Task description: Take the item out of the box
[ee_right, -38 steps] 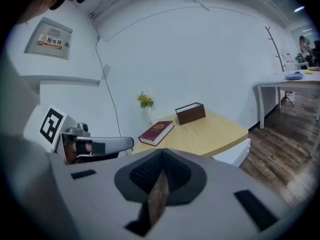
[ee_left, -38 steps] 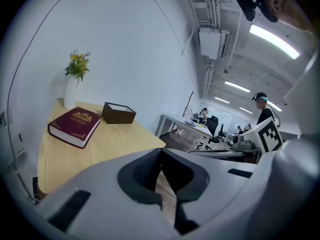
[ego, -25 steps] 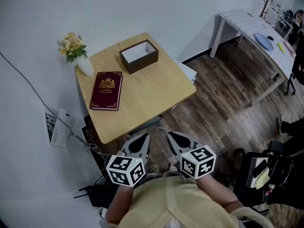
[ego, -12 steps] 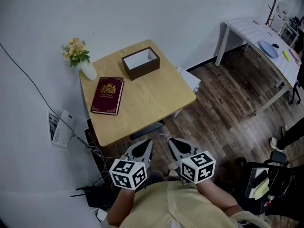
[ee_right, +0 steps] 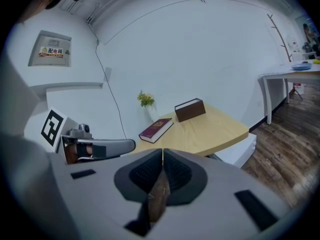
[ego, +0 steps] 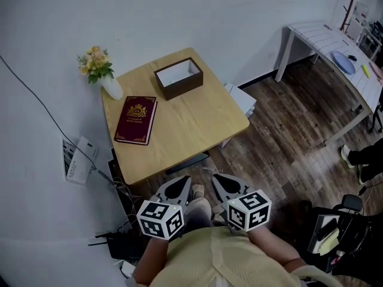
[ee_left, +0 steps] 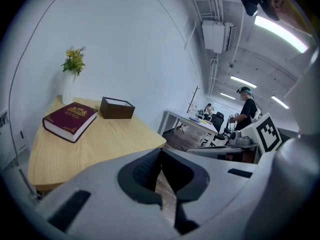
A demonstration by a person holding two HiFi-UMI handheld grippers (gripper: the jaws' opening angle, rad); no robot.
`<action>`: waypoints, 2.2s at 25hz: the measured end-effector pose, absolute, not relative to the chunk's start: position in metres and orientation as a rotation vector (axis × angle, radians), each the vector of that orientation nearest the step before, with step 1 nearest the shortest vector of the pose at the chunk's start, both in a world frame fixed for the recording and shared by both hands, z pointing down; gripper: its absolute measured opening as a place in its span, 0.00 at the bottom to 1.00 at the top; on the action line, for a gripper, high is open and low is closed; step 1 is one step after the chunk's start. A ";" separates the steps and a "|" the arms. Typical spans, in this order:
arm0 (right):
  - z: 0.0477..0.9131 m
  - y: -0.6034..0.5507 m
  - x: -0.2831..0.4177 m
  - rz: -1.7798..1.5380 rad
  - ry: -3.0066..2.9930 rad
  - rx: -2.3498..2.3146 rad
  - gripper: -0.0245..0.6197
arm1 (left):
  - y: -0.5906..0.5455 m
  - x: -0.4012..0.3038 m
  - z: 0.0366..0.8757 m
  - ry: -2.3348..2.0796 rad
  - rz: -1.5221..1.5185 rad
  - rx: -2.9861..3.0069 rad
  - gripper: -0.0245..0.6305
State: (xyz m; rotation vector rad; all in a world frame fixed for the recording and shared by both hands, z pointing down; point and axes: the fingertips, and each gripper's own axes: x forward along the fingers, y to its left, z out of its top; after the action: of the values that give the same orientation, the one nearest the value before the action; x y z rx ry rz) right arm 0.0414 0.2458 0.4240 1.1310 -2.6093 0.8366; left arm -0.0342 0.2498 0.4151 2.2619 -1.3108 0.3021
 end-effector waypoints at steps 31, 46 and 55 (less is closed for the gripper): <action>0.427 0.080 -0.025 0.860 -2.507 1.074 0.09 | 0.080 -0.077 0.416 -1.106 0.348 2.322 0.07; 0.412 0.028 -0.039 0.874 -2.504 1.063 0.09 | 0.032 -0.094 0.411 -1.016 0.417 2.420 0.07; 0.402 -0.017 -0.039 0.860 -2.540 0.964 0.09 | -0.013 -0.093 0.407 -1.167 0.409 2.367 0.07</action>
State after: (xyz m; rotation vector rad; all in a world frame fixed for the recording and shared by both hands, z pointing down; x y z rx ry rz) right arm -0.0386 -0.0172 0.4019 0.9645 -2.5397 0.8598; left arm -0.0928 -0.0129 0.4069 2.3667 -1.1667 0.4092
